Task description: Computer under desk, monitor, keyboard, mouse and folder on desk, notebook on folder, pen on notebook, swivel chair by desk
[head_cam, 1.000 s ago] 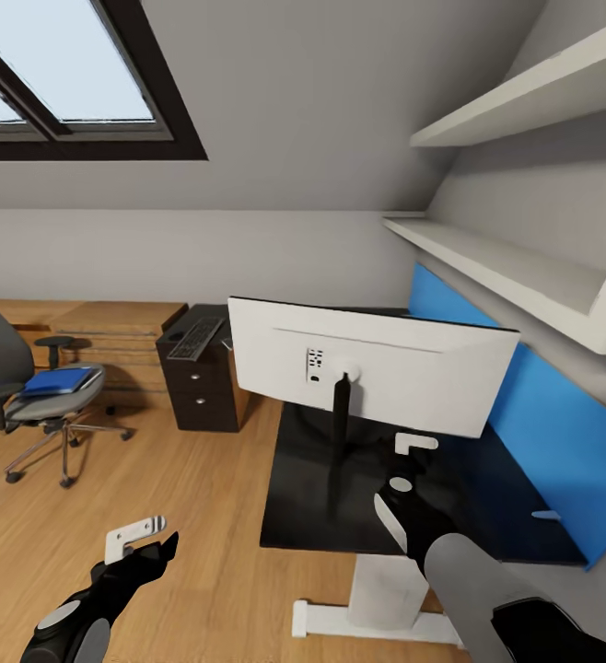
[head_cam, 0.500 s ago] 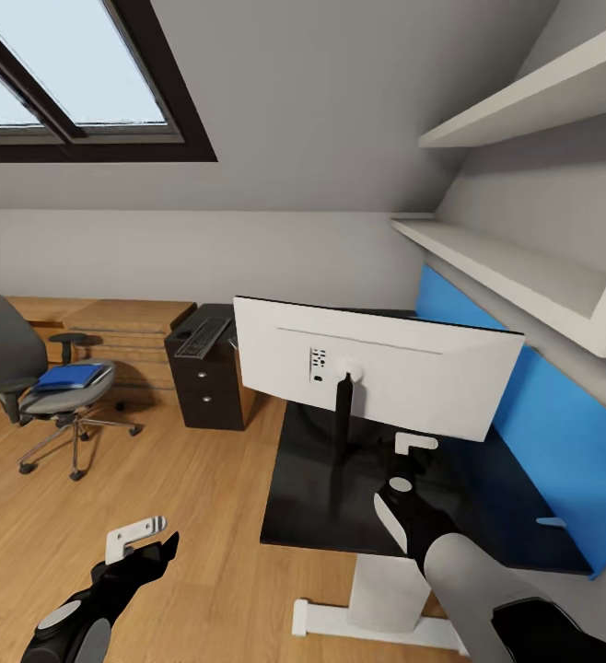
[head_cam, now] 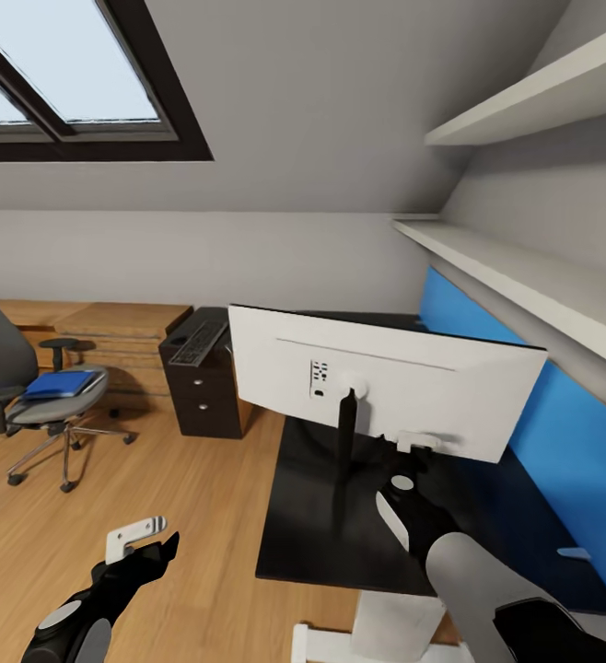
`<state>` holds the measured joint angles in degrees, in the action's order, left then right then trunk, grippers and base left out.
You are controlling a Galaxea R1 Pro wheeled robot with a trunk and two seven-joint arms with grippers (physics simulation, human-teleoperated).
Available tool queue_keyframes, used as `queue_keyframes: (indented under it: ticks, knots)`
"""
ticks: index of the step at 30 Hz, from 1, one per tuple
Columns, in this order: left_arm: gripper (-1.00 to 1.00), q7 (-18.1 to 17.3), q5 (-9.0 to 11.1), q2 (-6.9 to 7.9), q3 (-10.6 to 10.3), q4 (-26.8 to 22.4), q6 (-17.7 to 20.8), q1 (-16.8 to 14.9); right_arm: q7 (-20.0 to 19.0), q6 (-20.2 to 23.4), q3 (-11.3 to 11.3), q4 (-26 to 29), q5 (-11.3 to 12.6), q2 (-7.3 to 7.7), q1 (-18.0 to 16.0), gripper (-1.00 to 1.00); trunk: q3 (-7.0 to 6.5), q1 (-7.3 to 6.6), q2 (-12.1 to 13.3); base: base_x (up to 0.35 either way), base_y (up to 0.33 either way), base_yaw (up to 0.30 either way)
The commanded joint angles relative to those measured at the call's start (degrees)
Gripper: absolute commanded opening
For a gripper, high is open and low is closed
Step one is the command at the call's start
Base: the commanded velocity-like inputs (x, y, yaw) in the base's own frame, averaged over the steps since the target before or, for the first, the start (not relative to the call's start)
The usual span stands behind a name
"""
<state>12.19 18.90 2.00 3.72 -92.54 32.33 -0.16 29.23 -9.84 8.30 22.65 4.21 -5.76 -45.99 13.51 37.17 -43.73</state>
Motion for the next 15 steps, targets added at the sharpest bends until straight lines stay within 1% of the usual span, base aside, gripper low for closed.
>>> queue_keyframes:
  ticks: [1,9,15]
  knots:
    - [1.00,0.5,0.6,0.03,0.0,-0.1,0.2,0.0,0.3,-0.3,0.4,-0.1,0.5,0.03,-0.1,1.00,0.08,0.04,-0.1,0.278,0.000,0.000]
    - [1.00,0.5,0.6,0.03,-0.2,-0.1,0.3,0.0,0.4,-0.3,0.4,-0.1,0.4,0.11,-0.1,1.00,0.08,0.04,-0.1,0.287,0.000,0.000]
    - [1.00,0.5,0.6,0.03,-0.2,-0.1,0.4,0.0,0.4,-0.3,0.4,-0.1,0.4,0.13,-0.1,1.00,0.08,0.04,-0.1,0.054,0.000,0.000]
